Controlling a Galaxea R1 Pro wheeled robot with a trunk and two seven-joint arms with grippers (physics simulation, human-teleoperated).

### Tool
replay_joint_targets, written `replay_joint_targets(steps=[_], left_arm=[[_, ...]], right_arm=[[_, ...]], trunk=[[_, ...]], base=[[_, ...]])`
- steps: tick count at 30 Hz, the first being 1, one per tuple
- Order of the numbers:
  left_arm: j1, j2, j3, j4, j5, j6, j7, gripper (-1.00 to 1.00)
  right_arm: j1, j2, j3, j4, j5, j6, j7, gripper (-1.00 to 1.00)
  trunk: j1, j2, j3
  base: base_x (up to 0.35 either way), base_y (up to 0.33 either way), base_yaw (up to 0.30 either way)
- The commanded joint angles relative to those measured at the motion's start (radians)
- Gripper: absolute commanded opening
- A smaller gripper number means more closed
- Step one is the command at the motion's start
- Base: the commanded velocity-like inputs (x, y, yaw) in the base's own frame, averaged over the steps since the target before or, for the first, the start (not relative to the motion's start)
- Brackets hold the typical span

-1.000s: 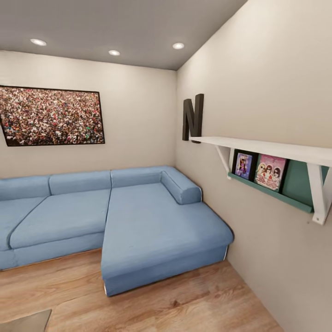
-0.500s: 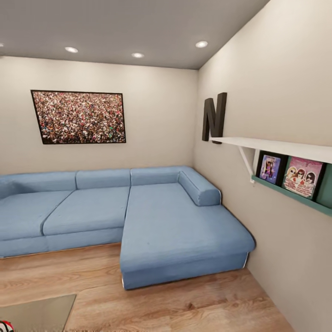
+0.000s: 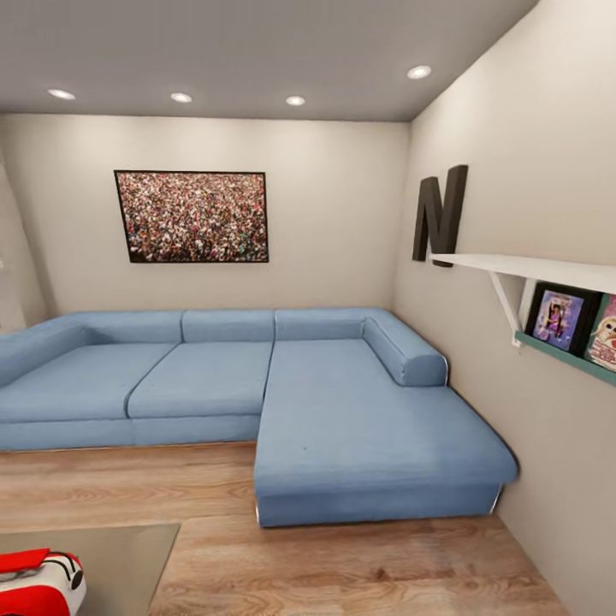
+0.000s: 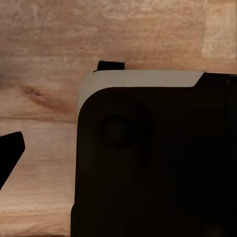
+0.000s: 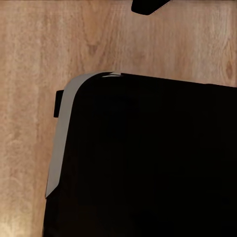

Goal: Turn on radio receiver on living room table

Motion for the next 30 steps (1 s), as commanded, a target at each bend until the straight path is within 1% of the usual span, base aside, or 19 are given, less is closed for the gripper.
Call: replay_joint_targets(steps=[1,14,30], left_arm=[[0.000,0.000,0.000,0.000,0.000,0.000,0.000,1.00],[0.000,0.000,-0.002,0.000,-0.001,0.000,0.000,1.00],[0.000,0.000,-0.008,0.001,-0.002,0.001,0.000,1.00]], right_arm=[[0.000,0.000,0.000,0.000,0.000,0.000,0.000,1.00],[0.000,0.000,0.000,0.000,0.000,0.000,0.000,1.00],[0.000,-0.002,0.000,0.000,0.000,0.000,0.000,1.00]], trunk=[[0.000,0.000,-0.001],[0.000,0.000,-0.011],[0.000,0.000,-0.012]], base=[[0.000,0.000,0.252],[0.010,0.000,0.243],[0.302,0.000,0.014]])
